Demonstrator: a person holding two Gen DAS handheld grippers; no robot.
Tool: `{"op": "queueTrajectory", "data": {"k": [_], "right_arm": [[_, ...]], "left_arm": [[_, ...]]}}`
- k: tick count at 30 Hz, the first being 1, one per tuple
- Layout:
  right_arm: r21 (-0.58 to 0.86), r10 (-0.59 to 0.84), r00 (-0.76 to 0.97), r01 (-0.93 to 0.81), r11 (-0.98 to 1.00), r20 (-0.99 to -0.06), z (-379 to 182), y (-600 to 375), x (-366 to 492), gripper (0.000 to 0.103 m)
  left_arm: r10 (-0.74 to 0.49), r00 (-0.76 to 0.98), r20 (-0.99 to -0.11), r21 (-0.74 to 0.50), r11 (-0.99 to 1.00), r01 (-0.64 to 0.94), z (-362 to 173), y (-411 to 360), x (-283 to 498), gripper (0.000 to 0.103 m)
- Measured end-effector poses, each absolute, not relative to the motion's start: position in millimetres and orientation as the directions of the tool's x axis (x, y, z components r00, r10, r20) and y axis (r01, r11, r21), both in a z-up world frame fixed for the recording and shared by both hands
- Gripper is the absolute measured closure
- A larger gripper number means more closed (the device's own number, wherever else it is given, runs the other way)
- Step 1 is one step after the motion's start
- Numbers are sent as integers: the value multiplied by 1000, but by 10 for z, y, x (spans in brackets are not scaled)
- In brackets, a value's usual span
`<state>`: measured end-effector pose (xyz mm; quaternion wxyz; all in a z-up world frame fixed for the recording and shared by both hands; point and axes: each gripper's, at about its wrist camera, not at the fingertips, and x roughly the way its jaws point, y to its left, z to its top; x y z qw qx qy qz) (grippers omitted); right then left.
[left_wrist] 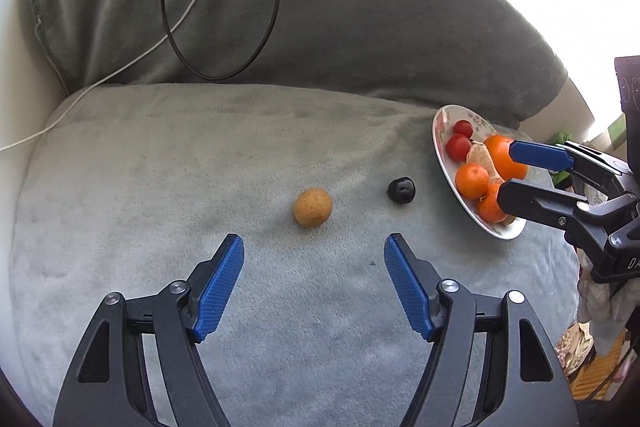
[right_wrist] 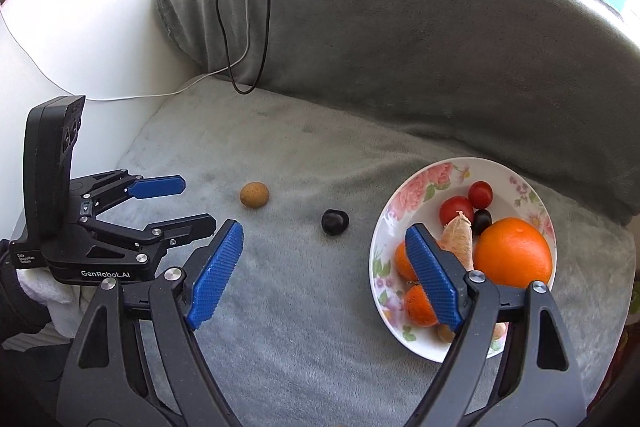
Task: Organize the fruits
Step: 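Move the left gripper toward the loose brown fruit while the right approaches the dark plum, then close the left gripper on the brown fruit while the right closes on the dark plum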
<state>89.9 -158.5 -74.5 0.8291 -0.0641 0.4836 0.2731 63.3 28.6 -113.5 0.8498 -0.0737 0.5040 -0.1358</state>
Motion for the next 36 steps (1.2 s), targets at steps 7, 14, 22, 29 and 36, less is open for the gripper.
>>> {"op": "queueTrajectory", "data": {"k": [7,14,22,29,36], "right_arm": [[110,353,322,-582,805,-878,-935,-1356,1026,30],[96,316,256,-618,780,-914,-1134,-1212,1172,50],[82,289,218,-651,755,-932,-1261,-1122,1280,55],[68,261,182,-686,725,-948,-1384,-1004,1318,60],[27,219,185,-700,713,-958,-1468,-962,1392,61]], "left_arm": [[-327,448,-832,-289,945,153,-1239,311,754,36],[-351,432,-831,-316,936,154,-1342,312,878,50],[-360,414,-836,-327,933,152,-1438,319,979,57],[-367,404,-838,-337,930,146,-1503,311,1026,60],[-375,397,-838,-345,927,147,-1558,282,1057,62]]}}
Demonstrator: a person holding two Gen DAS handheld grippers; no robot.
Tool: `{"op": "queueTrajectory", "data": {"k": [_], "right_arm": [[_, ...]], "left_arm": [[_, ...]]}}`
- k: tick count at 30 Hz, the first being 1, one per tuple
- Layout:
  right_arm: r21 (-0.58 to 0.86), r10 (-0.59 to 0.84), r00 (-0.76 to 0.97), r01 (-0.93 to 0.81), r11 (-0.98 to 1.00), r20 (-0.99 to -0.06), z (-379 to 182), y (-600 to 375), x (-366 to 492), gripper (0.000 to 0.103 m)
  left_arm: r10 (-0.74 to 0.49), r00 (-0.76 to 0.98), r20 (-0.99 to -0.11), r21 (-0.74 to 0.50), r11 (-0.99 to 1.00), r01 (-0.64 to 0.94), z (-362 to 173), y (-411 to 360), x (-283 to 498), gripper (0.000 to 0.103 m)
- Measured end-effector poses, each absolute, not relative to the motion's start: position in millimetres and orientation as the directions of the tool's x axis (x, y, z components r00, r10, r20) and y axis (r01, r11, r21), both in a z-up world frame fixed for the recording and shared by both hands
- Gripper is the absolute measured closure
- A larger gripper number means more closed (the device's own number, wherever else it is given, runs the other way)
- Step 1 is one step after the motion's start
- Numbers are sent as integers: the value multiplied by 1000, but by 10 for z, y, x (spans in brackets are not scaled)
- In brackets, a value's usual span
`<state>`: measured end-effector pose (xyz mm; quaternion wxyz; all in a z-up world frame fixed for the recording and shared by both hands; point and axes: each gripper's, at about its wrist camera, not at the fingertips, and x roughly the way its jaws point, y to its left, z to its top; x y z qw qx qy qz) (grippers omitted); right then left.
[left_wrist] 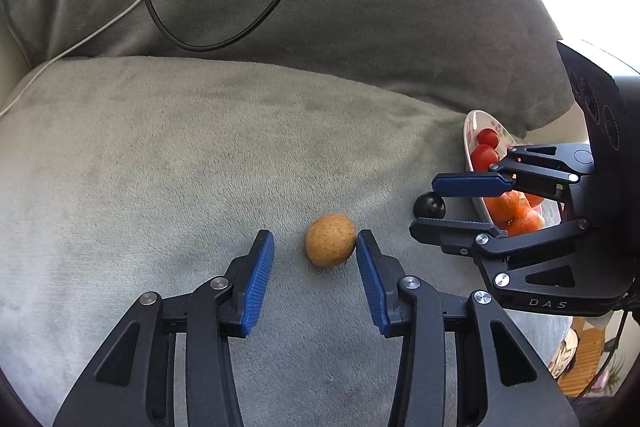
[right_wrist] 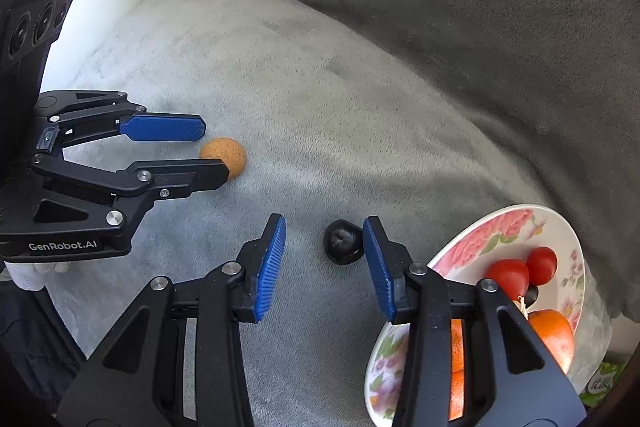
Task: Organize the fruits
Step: 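Close the left gripper on the brown fruit while the right closes on the dark plum, then carry the brown fruit and dark plum over the plate with both grippers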
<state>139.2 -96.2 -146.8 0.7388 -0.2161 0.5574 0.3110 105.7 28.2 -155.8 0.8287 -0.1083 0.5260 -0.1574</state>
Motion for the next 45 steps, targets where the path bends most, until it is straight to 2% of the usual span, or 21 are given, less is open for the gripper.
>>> {"op": "queueTrajectory", "data": {"k": [9,11,14,18,29,45], "right_arm": [[-45,136,197,-708,704,-971,-1585,-979,1479,71],[-58,124,202,-711,701,-971,-1599,-981,1486,77],[-56,128,204,-706,706,-971,-1579,-986,1499,81],[-43,140,203,-698,715,-969,-1553,-993,1529,81],[16,222,213,-685,728,-951,-1305,-1037,1617,81],[113,343,289,-595,796,-894,-749,-1574,1344,81]], "left_arm": [[-378,390,-839,-345,926,156,-1580,230,1085,63],[-377,391,-840,-343,926,156,-1580,228,1086,63],[-382,394,-836,-347,924,159,-1581,198,1088,68],[-393,394,-831,-347,919,185,-1575,148,1091,78],[-385,409,-827,-343,923,175,-1505,139,1069,79],[-372,457,-808,-324,928,183,-1048,68,929,79]]}}
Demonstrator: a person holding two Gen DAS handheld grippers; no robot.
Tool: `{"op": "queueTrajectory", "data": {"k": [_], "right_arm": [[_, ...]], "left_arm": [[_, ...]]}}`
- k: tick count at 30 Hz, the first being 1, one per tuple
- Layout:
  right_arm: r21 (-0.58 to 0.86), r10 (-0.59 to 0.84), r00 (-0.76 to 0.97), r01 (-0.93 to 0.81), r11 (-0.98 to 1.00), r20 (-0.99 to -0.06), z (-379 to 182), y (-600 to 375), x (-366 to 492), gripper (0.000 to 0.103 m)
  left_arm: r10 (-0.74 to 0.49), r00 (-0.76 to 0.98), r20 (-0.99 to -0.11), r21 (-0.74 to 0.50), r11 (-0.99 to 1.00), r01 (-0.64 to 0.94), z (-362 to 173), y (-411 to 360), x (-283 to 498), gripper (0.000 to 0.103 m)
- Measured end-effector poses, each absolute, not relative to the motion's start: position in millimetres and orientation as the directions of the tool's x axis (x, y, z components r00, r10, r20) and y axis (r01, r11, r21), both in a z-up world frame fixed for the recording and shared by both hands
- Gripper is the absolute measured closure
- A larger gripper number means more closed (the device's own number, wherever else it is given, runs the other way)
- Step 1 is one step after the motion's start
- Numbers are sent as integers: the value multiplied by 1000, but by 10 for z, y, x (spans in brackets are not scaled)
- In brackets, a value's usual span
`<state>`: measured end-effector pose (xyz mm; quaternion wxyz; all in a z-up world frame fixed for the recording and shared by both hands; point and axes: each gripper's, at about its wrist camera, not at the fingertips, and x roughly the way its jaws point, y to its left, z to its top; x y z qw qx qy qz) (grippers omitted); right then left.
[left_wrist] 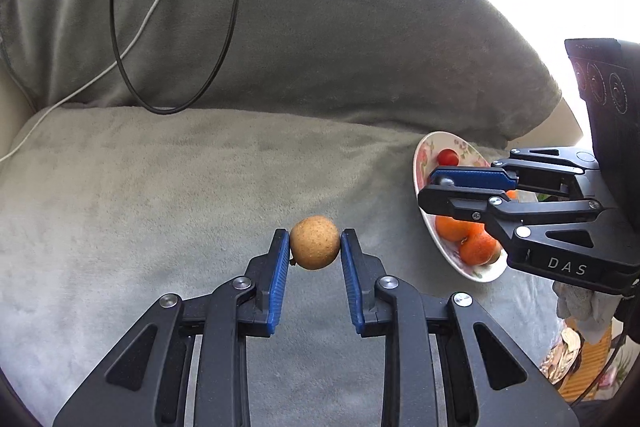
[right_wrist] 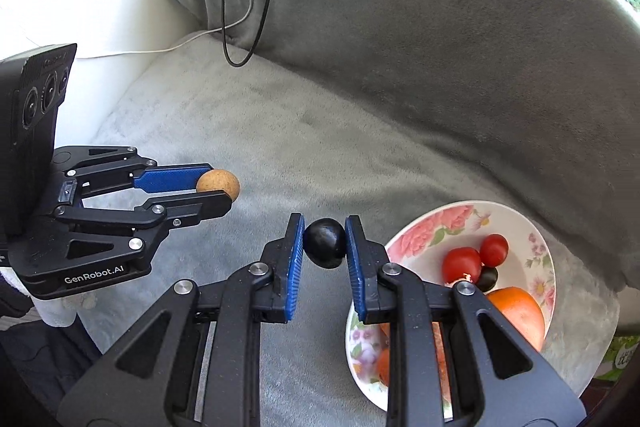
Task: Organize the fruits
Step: 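Carry the brown fruit and dark plum over the plate with both grippers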
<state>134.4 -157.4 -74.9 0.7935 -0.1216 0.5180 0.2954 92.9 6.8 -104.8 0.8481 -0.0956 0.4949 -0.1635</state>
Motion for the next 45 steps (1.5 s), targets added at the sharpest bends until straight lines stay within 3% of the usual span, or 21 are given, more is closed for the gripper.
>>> {"op": "queueTrajectory", "data": {"k": [21,45], "right_arm": [[152,297,416,-346,926,-860,-632,-2787,964,81],[211,288,382,-232,950,-878,-1054,-3249,896,81]], "left_arm": [[-429,442,-788,-293,892,344,-751,-805,1150,79],[-422,420,-803,-270,887,375,-815,-1224,1353,79]]}}
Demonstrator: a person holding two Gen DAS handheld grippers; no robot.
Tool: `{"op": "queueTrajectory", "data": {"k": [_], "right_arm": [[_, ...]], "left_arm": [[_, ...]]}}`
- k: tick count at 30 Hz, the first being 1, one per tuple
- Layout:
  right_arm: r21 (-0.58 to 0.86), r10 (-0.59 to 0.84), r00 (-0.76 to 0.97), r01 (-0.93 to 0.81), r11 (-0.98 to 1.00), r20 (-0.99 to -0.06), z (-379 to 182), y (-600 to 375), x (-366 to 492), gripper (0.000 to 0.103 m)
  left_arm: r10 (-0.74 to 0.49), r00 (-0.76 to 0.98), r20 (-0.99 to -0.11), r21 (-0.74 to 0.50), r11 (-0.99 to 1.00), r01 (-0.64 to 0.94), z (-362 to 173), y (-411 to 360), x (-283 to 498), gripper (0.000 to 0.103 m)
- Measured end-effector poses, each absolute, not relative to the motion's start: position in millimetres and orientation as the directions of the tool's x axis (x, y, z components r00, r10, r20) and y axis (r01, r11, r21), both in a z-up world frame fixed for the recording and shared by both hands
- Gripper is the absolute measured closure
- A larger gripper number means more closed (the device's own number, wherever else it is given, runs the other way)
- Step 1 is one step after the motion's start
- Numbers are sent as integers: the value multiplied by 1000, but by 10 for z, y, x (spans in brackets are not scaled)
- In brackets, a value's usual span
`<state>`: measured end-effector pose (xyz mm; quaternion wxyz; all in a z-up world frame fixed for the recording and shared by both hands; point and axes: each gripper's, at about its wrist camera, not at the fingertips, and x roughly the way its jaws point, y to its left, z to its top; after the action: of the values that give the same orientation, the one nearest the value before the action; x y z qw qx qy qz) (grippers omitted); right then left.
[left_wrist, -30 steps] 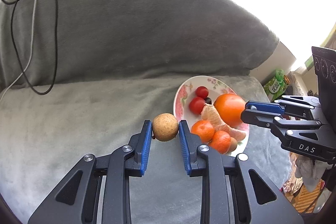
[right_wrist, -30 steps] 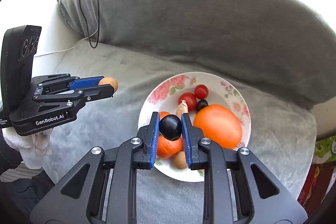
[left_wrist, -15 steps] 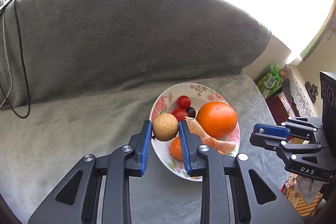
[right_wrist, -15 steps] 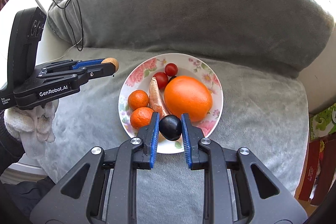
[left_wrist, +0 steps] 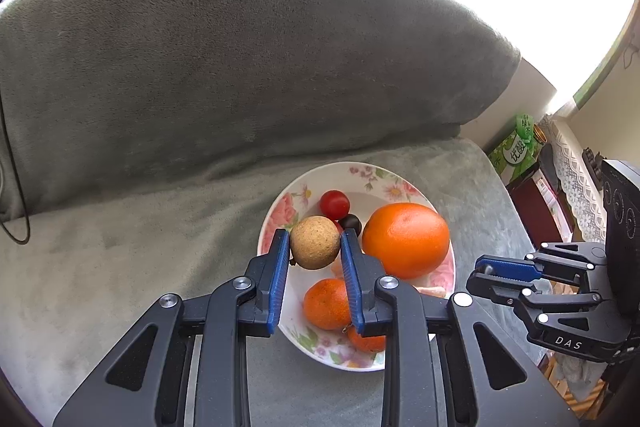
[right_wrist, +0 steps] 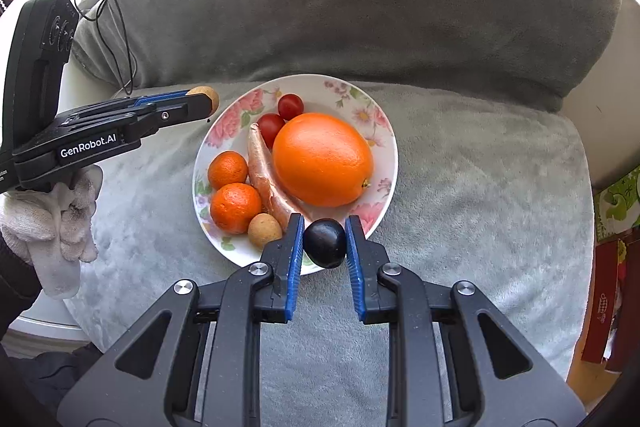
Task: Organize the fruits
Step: 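Carry the brown fruit and dark plum over the plate with both grippers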
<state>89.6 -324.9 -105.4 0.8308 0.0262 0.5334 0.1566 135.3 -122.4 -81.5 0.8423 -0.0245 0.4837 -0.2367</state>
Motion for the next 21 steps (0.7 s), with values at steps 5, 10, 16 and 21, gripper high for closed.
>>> {"op": "queueTrajectory", "data": {"k": [5,10,16,21], "right_arm": [[223,296,370,-227,948,-880,-1143,-3290,942,81],[232,306,361,-236,944,-881,-1182,-3284,960,81],[243,317,368,-233,942,-874,-1182,-3296,971,81],[245,320,368,-237,940,-873,-1173,-3292,991,81]], "left_arm": [[-416,409,-812,-267,889,373,-856,-1294,1401,79],[-415,405,-815,-267,889,373,-873,-1340,1436,79],[-416,399,-817,-266,886,379,-875,-1387,1460,79],[-420,396,-817,-266,883,388,-867,-1409,1476,78]]}}
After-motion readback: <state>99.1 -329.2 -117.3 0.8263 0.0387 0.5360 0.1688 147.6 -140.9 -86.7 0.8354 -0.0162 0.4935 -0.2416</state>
